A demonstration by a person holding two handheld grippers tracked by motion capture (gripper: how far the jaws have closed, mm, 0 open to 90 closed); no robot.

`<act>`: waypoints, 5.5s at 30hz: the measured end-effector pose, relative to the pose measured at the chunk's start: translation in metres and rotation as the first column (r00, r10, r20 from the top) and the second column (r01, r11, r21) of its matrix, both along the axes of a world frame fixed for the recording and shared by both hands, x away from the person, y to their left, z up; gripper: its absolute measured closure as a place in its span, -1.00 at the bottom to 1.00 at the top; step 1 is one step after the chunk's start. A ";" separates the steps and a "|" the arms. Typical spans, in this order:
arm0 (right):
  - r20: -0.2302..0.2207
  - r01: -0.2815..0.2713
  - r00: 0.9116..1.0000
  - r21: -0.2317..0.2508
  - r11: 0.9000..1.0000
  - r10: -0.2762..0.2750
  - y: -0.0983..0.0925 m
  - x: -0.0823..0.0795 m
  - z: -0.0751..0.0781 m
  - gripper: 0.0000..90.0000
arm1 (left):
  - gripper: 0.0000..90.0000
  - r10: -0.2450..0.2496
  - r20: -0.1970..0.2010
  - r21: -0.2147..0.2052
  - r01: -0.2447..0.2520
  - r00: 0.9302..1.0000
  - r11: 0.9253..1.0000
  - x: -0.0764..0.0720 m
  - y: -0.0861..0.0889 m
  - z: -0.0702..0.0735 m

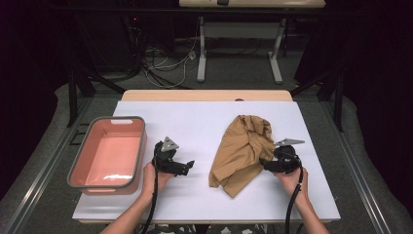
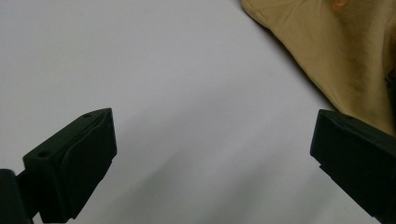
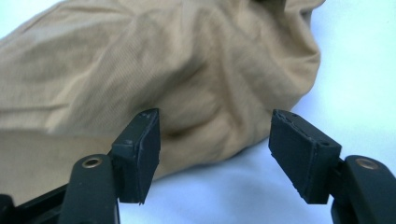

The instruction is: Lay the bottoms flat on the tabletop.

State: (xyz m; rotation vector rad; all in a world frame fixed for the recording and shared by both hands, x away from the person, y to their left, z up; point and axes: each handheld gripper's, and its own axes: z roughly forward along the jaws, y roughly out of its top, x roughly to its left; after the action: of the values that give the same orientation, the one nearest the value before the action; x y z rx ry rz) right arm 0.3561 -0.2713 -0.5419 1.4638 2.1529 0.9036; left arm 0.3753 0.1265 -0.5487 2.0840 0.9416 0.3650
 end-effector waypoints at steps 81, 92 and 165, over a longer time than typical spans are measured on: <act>0.066 -0.004 0.998 -0.032 0.999 0.006 -0.005 0.003 -0.004 0.96 | 0.96 -0.131 0.059 0.080 0.126 0.990 0.989 0.010 -0.067 -0.008; 0.075 -0.015 0.997 -0.031 0.999 0.017 0.001 0.003 -0.003 0.96 | 0.96 -0.095 0.070 0.101 0.088 0.993 0.991 -0.005 -0.042 -0.008; 0.224 -0.096 0.970 -0.024 0.995 0.099 0.025 -0.016 0.022 0.96 | 0.92 -0.048 0.063 0.084 0.043 0.997 0.996 0.010 -0.030 -0.012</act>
State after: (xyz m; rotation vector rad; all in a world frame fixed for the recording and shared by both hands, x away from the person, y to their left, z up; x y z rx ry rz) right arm 0.3404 -0.2462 -0.5203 1.1942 2.0726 1.0347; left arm 0.3850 0.0963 -0.5607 2.1509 0.8519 0.4520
